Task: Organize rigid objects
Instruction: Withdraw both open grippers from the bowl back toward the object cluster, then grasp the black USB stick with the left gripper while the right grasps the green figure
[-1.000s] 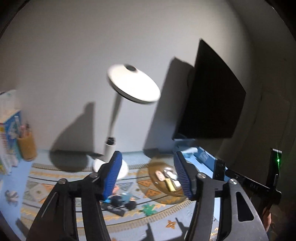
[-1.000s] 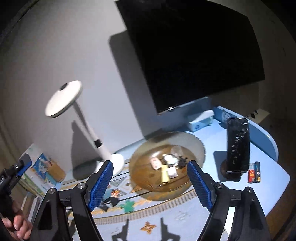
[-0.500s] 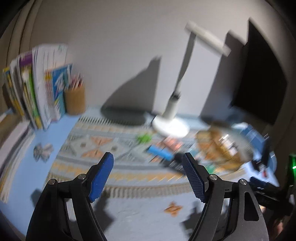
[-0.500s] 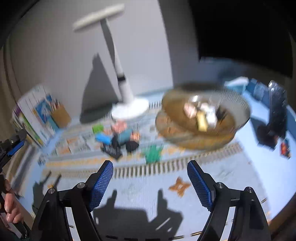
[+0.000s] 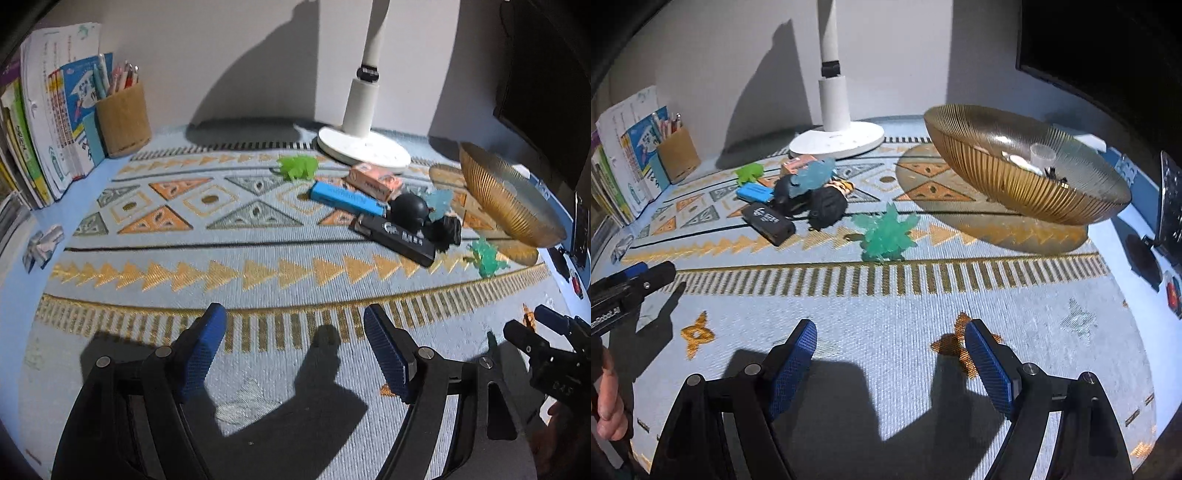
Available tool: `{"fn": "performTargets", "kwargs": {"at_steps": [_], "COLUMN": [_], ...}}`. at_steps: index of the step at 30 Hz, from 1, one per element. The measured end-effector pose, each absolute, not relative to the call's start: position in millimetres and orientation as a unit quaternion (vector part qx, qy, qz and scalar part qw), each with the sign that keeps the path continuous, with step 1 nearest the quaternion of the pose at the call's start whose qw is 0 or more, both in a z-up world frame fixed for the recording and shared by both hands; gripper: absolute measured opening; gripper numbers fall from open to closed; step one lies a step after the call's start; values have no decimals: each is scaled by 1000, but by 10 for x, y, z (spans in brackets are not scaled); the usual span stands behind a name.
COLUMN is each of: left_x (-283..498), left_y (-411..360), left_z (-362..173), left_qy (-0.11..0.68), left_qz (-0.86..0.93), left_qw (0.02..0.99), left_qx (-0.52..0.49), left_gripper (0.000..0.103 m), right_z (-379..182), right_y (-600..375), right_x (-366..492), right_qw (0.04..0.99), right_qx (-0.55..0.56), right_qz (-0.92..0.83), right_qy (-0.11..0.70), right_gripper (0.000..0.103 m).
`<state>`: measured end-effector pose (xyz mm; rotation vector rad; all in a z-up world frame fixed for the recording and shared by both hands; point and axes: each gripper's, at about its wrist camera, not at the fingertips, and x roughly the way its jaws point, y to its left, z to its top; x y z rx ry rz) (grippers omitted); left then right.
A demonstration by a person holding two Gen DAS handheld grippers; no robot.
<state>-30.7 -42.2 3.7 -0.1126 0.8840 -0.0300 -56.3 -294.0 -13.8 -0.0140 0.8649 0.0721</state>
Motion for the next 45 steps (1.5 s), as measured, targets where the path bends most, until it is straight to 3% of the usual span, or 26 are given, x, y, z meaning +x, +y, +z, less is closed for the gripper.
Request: {"fn": "performTargets", "kwargs": {"at_steps": [7,14,20,23,28,36,45], "left_x": [-27,423,628,601,374,238,536], "left_y": [-683,-1185,-1482,-1459,-1195,-546,-1080], "left_z": [134,66,-93,-130,-96,-32,-97], "left_qy": [463,470,477,476,481,493,497], "left_qz": [-67,-62,-26,-26,-67,-70,-101], "left_qw": [879,879,878,879,874,865,861], "left_qx": [-94,-55,-2,3,2,-59,-44], "left_gripper": [75,75,75,75,59,58,59], "right_z": [-90,-135,-124,-127,-125,-70,-94], "right_y": [-2985,-3228,-3211,-3232,-3212,-3171,-3183], "right_x": [-478,-426,-425,-433,-418,-205,83], "right_qw": [907,898,897,897,895,884,882], "right_qx": [0,75,72,78,73,80,79], "right_qz": [32,56,63,68,64,74,66], "right_qy": [420,430,431,430,434,454,460], "right_gripper": [81,82,86,87,87,87,87]}}
